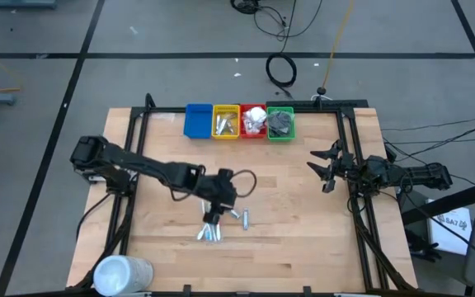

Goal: Pick & Place Travel size toiletries
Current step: Put the nail cutter into the yellow bin

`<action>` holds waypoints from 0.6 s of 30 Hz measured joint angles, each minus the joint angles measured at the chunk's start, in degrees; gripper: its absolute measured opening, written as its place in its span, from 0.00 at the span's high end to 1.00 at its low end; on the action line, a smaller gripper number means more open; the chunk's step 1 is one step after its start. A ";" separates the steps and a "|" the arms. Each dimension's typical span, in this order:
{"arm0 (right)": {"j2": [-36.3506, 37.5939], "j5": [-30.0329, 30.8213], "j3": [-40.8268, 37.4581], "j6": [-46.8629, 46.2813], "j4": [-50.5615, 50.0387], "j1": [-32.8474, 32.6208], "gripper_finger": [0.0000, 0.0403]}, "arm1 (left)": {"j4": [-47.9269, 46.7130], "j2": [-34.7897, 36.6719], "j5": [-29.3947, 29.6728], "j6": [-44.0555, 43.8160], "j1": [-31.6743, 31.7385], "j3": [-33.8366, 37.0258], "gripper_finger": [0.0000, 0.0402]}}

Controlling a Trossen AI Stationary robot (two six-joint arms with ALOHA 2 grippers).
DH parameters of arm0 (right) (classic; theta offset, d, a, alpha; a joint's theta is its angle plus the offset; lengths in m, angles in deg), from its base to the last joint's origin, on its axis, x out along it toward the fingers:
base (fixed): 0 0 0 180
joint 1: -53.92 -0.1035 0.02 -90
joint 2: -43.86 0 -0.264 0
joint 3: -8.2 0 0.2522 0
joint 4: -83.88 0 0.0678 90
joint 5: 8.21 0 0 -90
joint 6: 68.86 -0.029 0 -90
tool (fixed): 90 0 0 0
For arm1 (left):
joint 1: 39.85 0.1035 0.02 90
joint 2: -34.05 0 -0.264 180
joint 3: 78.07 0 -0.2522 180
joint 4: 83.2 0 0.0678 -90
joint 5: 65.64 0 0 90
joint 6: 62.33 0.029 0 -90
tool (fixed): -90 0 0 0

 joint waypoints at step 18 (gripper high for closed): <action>-1.14 0.02 0.00 -0.02 0.96 -0.02 0.55 | 4.01 -14.67 -0.08 -3.10 -1.70 -0.02 0.51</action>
